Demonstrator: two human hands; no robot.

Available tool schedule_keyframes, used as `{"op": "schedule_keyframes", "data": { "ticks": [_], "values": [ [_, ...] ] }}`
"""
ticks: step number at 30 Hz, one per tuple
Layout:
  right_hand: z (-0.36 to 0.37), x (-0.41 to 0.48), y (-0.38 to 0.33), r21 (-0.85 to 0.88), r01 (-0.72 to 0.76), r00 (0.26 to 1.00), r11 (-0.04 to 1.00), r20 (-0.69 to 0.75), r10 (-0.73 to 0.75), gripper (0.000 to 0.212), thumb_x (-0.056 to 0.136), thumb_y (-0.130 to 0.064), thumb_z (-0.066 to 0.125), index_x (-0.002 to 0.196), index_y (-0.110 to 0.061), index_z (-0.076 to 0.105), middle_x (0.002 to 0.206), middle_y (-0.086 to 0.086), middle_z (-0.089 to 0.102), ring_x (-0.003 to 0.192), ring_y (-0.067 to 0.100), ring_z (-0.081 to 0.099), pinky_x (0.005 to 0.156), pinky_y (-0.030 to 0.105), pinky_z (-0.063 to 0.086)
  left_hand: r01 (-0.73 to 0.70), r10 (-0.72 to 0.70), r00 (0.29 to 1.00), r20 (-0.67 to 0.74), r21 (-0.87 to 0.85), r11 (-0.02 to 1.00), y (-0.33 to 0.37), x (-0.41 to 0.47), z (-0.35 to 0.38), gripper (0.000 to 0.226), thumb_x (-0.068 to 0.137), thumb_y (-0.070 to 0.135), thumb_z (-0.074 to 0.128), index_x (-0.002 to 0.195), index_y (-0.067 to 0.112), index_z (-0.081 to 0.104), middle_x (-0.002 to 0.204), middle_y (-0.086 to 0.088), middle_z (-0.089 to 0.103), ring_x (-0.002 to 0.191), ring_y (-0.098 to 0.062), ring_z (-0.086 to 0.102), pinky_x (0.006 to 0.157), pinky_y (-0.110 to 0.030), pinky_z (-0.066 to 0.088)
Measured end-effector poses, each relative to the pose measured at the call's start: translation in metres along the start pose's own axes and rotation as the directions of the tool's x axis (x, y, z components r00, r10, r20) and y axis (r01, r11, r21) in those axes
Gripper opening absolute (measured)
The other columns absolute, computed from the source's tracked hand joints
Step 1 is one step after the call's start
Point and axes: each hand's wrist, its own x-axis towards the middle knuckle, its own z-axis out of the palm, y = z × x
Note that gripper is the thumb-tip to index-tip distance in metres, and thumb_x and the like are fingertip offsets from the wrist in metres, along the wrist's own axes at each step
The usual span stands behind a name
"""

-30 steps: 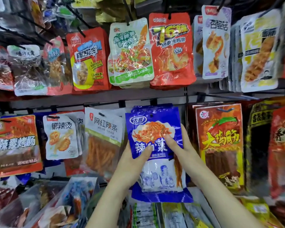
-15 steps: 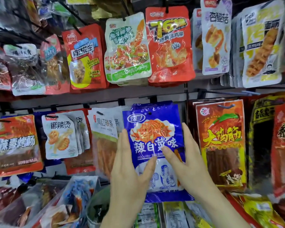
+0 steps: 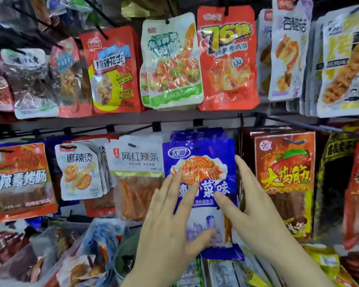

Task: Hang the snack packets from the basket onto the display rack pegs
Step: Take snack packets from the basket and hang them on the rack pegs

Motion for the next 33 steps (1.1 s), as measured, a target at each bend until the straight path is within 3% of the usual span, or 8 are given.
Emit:
{"op": "schedule_keyframes", "data": {
  "ticks": [4, 8, 13, 18, 22, 26, 28, 33],
  "values": [
    [-0.041, 0.02, -0.044, -0.167, -0.041, 0.998, 0.985, 0.036, 0.048, 0.069, 0.09, -0.047, 0.056, 0.149, -0.041, 0.021, 0.145, -0.03, 0.03, 0.131, -0.014, 0.026, 0.107, 0.016, 0.027, 0.118, -0.124, 0.992, -0.014, -0.21, 0.97, 0.0, 0.029, -0.043, 0.05, 0.094, 0.06, 0.034, 0.142, 0.043, 0.037, 0.156, 0.022, 0.02, 0.144, -0.003, 0.019, 0.115, -0.024, 0.017],
    [-0.088, 0.046, -0.098, -0.23, -0.135, 0.98, 0.964, 0.11, 0.163, 0.049, 0.091, -0.036, 0.06, 0.138, -0.04, 0.045, 0.115, -0.028, 0.057, 0.103, -0.01, 0.055, 0.089, 0.016, 0.045, 0.261, -0.257, 0.964, 0.067, -0.415, 0.871, 0.006, 0.069, -0.111, 0.025, 0.093, 0.058, 0.043, 0.116, 0.055, 0.052, 0.138, 0.034, 0.039, 0.122, 0.016, 0.038, 0.093, -0.001, 0.03],
    [-0.14, 0.081, -0.181, -0.098, -0.265, 0.939, 0.959, 0.199, 0.28, 0.024, 0.09, -0.021, 0.065, 0.102, -0.042, 0.062, 0.085, -0.015, 0.069, 0.076, -0.003, 0.064, 0.07, 0.015, 0.05, 0.401, -0.394, 0.906, 0.152, -0.603, 0.69, 0.016, 0.124, -0.211, 0.018, 0.083, 0.04, 0.053, 0.091, 0.047, 0.067, 0.096, 0.02, 0.067, 0.076, 0.003, 0.061, 0.064, -0.014, 0.046],
    [-0.186, 0.126, -0.273, 0.224, -0.4, 0.913, 0.889, 0.179, 0.366, 0.02, 0.089, -0.005, 0.066, 0.087, -0.023, 0.075, 0.076, 0.001, 0.075, 0.066, 0.011, 0.07, 0.063, 0.01, 0.049, 0.511, -0.468, 0.85, 0.243, -0.602, 0.614, 0.021, 0.186, -0.315, 0.023, 0.09, 0.027, 0.066, 0.082, 0.047, 0.07, 0.079, 0.021, 0.07, 0.07, -0.004, 0.064, 0.065, -0.023, 0.051],
    [-0.209, 0.162, -0.345, 0.318, -0.381, 0.924, 0.868, 0.159, 0.348, 0.028, 0.09, -0.003, 0.062, 0.077, -0.023, 0.077, 0.069, 0.004, 0.073, 0.056, 0.016, 0.064, 0.06, 0.024, 0.05, 0.509, -0.491, 0.845, 0.212, -0.599, 0.618, 0.017, 0.236, -0.393, 0.037, 0.091, 0.008, 0.062, 0.082, 0.043, 0.066, 0.077, 0.014, 0.07, 0.061, -0.006, 0.06, 0.062, -0.025, 0.048],
    [-0.204, 0.188, -0.401, 0.345, -0.311, 0.95, 0.886, 0.124, 0.285, 0.023, 0.09, 0.002, 0.06, 0.084, -0.016, 0.072, 0.065, 0.006, 0.071, 0.051, 0.008, 0.061, 0.052, 0.014, 0.046, 0.524, -0.529, 0.824, 0.201, -0.626, 0.578, -0.005, 0.261, -0.44, 0.03, 0.093, 0.006, 0.057, 0.087, 0.033, 0.068, 0.071, 0.006, 0.07, 0.054, -0.009, 0.057, 0.053, -0.027, 0.047],
    [-0.192, 0.194, -0.42, 0.374, -0.29, 0.957, 0.881, 0.102, 0.271, 0.022, 0.091, 0.002, 0.059, 0.086, -0.015, 0.072, 0.065, 0.008, 0.07, 0.051, 0.009, 0.059, 0.05, 0.013, 0.044, 0.52, -0.547, 0.819, 0.173, -0.628, 0.579, -0.024, 0.264, -0.455, 0.029, 0.093, 0.005, 0.057, 0.087, 0.031, 0.068, 0.073, 0.011, 0.07, 0.054, -0.001, 0.056, 0.051, -0.014, 0.042],
    [-0.134, 0.21, -0.456, 0.353, -0.241, 0.966, 0.904, -0.001, 0.258, 0.025, 0.093, -0.005, 0.059, 0.089, -0.026, 0.072, 0.076, -0.002, 0.074, 0.06, 0.012, 0.066, 0.051, 0.015, 0.046, 0.493, -0.558, 0.823, 0.105, -0.619, 0.612, -0.096, 0.267, -0.478, 0.024, 0.093, 0.01, 0.059, 0.092, 0.032, 0.07, 0.085, 0.022, 0.07, 0.083, 0.006, 0.062, 0.07, -0.011, 0.048]
  ]
}}
